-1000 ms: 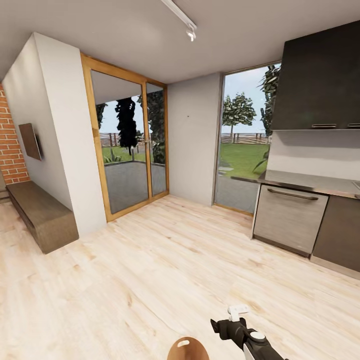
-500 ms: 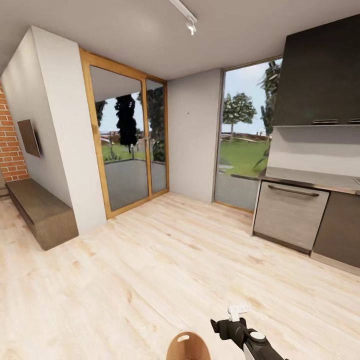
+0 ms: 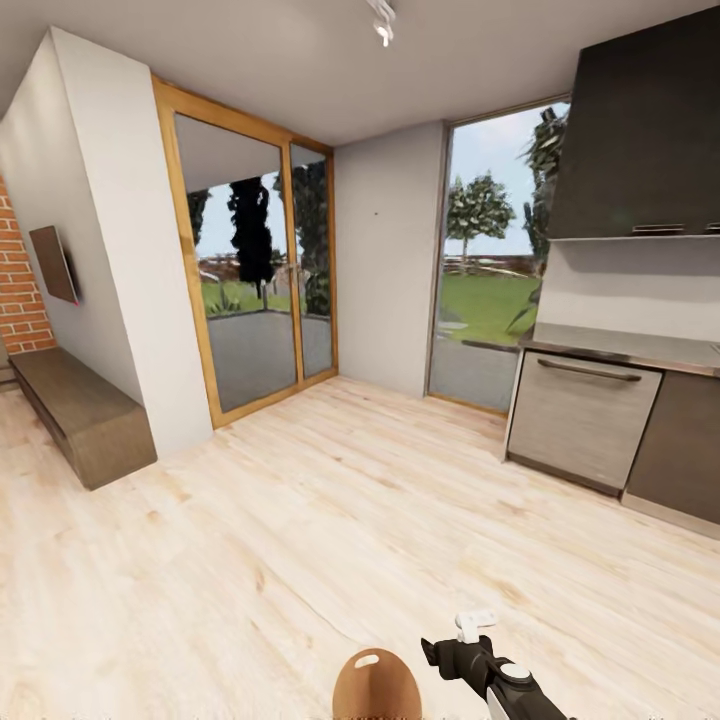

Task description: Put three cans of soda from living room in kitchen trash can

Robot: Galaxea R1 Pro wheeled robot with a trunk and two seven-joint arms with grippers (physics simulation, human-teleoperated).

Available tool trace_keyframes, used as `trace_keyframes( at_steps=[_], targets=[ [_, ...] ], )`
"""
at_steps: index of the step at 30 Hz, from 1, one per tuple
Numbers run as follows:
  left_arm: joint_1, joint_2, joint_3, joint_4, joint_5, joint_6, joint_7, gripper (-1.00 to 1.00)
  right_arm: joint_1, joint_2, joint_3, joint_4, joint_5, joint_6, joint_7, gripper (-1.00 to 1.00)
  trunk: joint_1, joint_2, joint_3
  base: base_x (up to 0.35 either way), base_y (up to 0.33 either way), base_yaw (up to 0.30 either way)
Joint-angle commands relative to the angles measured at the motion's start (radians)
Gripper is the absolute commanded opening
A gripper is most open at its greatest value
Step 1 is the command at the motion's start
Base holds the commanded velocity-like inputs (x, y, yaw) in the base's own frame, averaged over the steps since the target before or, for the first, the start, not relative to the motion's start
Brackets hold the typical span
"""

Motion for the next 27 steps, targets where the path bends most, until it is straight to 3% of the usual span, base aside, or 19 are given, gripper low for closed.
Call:
trace_keyframes(
  at_steps=[1, 21, 27],
  targets=[
    [0.0, 0.0, 0.0, 0.0, 0.0, 0.0, 0.0, 1.0, 0.0, 0.0, 0.0, 0.0, 0.0, 0.0, 0.0, 1.0, 0.004, -0.007, -0.005, 0.0, 0.0, 0.0],
    [0.0, 0.0, -0.001, 0.0, 0.0, 0.0, 0.0, 1.0, 0.0, 0.0, 0.0, 0.0, 0.0, 0.0, 0.0, 1.0, 0.081, -0.147, -0.099, 0.0, 0.0, 0.072],
    [0.0, 0.0, 0.0, 0.0, 0.0, 0.0, 0.0, 1.0, 0.0, 0.0, 0.0, 0.0, 0.0, 0.0, 0.0, 1.0, 0.081, -0.147, -0.108, 0.0, 0.0, 0.11]
  ],
)
